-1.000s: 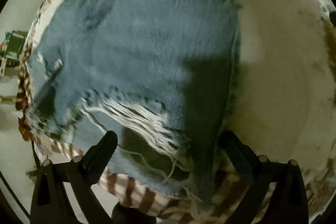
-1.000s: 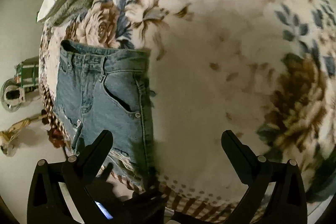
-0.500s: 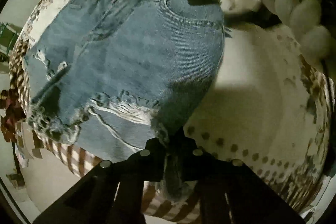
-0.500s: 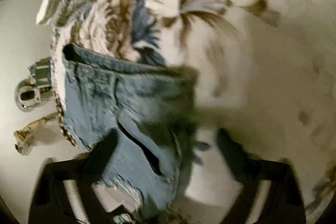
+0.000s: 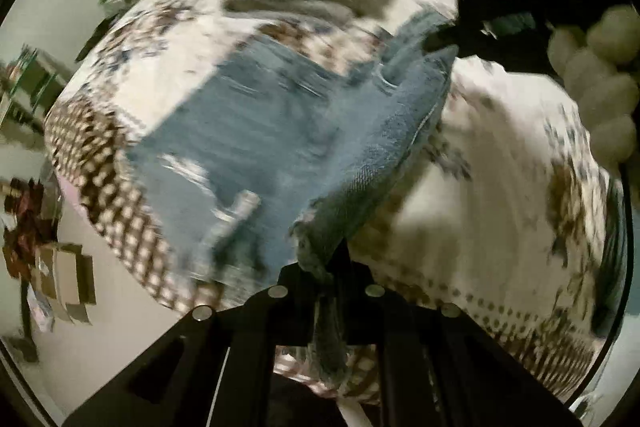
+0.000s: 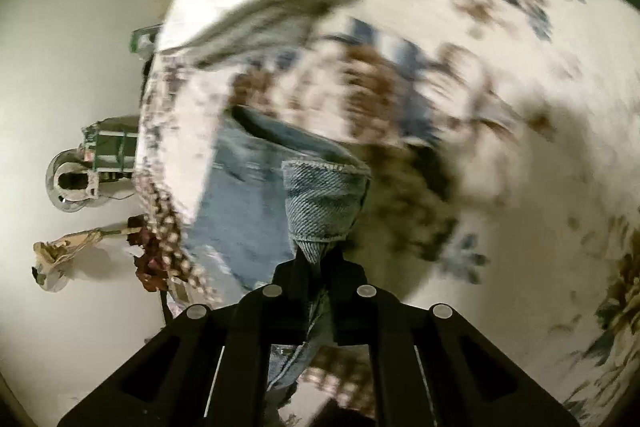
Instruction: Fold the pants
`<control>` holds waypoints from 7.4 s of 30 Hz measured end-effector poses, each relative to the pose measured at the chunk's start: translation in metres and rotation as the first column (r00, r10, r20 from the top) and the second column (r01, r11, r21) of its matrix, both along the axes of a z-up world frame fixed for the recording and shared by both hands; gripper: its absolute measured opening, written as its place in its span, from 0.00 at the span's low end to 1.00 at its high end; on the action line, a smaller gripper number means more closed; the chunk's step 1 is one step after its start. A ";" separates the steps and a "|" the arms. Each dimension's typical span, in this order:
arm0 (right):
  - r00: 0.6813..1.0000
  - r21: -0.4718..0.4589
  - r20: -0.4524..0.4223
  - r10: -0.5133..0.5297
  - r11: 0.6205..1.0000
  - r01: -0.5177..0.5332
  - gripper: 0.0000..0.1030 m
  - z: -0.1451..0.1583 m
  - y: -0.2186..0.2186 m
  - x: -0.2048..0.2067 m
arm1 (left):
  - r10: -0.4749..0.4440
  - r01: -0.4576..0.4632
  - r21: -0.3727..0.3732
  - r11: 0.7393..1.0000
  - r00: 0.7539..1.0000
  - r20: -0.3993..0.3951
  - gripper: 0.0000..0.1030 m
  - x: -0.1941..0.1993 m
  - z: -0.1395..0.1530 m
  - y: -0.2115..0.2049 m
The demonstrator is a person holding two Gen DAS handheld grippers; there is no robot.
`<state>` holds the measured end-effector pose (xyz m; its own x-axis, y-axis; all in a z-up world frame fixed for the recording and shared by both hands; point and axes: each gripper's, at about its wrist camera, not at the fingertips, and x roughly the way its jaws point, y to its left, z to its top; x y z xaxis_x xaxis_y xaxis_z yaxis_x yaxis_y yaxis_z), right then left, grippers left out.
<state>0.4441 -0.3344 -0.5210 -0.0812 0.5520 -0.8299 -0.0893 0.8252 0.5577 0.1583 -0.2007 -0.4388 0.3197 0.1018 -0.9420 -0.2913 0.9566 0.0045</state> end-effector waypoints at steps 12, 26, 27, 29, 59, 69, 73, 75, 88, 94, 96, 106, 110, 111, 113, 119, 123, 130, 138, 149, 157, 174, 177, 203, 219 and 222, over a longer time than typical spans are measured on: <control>0.993 -0.156 0.038 0.112 0.982 -0.105 0.07 -0.021 0.222 0.043 | 0.297 -0.298 -0.159 0.941 0.954 -0.033 0.06 0.061 -0.060 0.220; 0.983 -0.156 -0.013 0.183 0.971 -0.182 0.47 -0.097 0.285 0.068 | 0.419 -0.420 -0.169 0.891 0.907 -0.046 0.25 0.092 -0.128 0.302; 0.983 -0.140 0.004 0.181 0.974 -0.179 0.49 -0.092 0.283 0.067 | 0.437 -0.438 -0.178 0.881 0.898 -0.045 0.37 0.090 -0.127 0.304; 0.984 -0.095 0.059 0.166 0.983 -0.160 0.57 -0.079 0.270 0.065 | 0.475 -0.473 -0.180 0.863 0.879 -0.030 0.67 0.085 -0.121 0.306; 0.970 0.075 -0.070 0.234 0.971 -0.229 1.00 -0.150 0.100 0.014 | 0.929 -0.784 -0.621 0.010 0.237 -0.284 0.77 -0.026 -0.191 0.150; 0.995 0.165 -0.086 0.048 0.986 -0.033 0.53 -0.188 0.117 0.033 | 0.959 -0.758 -0.648 -0.074 0.123 -0.254 0.24 -0.044 -0.185 0.174; 0.999 0.158 -0.026 0.027 0.987 -0.023 0.42 -0.166 0.110 0.013 | 0.958 -0.744 -0.668 -0.027 0.171 -0.229 0.22 -0.055 -0.180 0.180; 0.999 0.162 -0.035 0.007 0.987 -0.001 0.40 -0.154 0.102 0.002 | 0.956 -0.735 -0.678 0.029 0.218 -0.195 0.22 -0.065 -0.174 0.182; 0.987 0.212 -0.135 0.088 0.976 -0.058 0.76 -0.176 0.067 -0.020 | 0.954 -0.604 -0.786 0.129 0.292 -0.068 0.68 -0.091 -0.197 0.154; 0.979 0.238 -0.115 0.167 0.962 -0.136 0.87 -0.180 0.092 -0.023 | 0.982 -0.619 -0.786 0.001 0.148 -0.115 0.71 -0.087 -0.208 0.155; 0.980 0.272 -0.128 0.151 0.956 -0.112 0.87 -0.184 0.102 -0.023 | 0.988 -0.607 -0.791 -0.071 0.067 -0.140 0.71 -0.090 -0.210 0.160; 0.994 0.254 -0.111 0.003 0.967 0.025 0.42 -0.188 0.111 -0.035 | 0.991 -0.710 -0.703 -0.041 0.061 -0.118 0.23 -0.079 -0.190 0.178; 0.995 0.233 -0.097 -0.013 0.972 0.035 0.34 -0.160 0.117 -0.041 | 0.989 -0.708 -0.705 0.046 0.133 -0.070 0.21 -0.076 -0.164 0.186; 0.995 0.229 -0.097 -0.017 0.973 0.039 0.32 -0.152 0.119 -0.042 | 0.986 -0.704 -0.706 0.075 0.156 -0.051 0.21 -0.072 -0.154 0.193; 0.996 0.232 -0.089 -0.018 0.972 0.039 0.30 -0.131 0.113 -0.040 | 0.982 -0.694 -0.710 0.120 0.188 -0.018 0.21 -0.070 -0.132 0.198; 0.995 0.248 -0.086 -0.060 0.966 0.079 0.23 -0.063 0.098 -0.022 | 0.957 -0.666 -0.710 0.228 0.287 0.037 0.20 -0.047 -0.059 0.223; 0.993 0.257 -0.057 -0.103 0.960 0.114 0.21 -0.009 0.102 -0.003 | 0.928 -0.628 -0.712 0.314 0.361 0.091 0.20 -0.014 -0.011 0.246; 0.962 0.306 0.059 -0.266 0.922 0.237 0.21 0.087 0.095 0.058 | 0.861 -0.490 -0.766 0.416 0.484 0.158 0.20 0.093 0.045 0.294; 0.825 0.364 0.162 -0.541 0.810 0.460 0.20 0.137 0.086 0.172 | 0.696 -0.253 -0.799 0.546 0.669 0.263 0.20 0.305 0.091 0.344; 0.704 0.287 0.074 -0.707 0.691 0.664 0.20 -0.040 0.061 0.198 | 0.423 -0.169 -0.705 0.688 0.884 0.200 0.21 0.439 -0.056 0.340; 0.753 0.236 0.101 -0.650 0.751 0.616 0.27 -0.061 0.074 0.186 | 0.474 -0.210 -0.819 0.533 0.877 0.084 0.26 0.408 -0.100 0.362; 0.844 -0.306 0.383 -0.375 0.811 0.499 0.96 0.019 0.108 0.137 | 0.145 -0.083 -0.323 0.943 0.974 0.172 0.90 0.386 -0.010 0.344; 0.839 -0.401 0.466 -0.281 0.778 0.483 0.99 0.046 0.124 0.124 | 0.085 -0.063 -0.145 0.987 0.985 0.149 0.90 0.376 0.008 0.328; 0.601 -0.259 0.784 -0.156 0.798 0.545 0.99 0.392 0.119 -0.147 | -0.186 0.133 0.158 0.979 0.900 0.395 0.90 0.149 0.280 0.217; 0.538 -0.231 0.832 -0.136 0.796 0.559 1.00 0.500 0.129 -0.290 | -0.219 0.163 0.159 0.974 0.865 0.453 0.90 0.053 0.352 0.211; 0.534 -0.245 0.836 -0.126 0.785 0.569 1.00 0.506 0.132 -0.300 | -0.243 0.188 0.164 0.968 0.860 0.449 0.90 0.048 0.354 0.211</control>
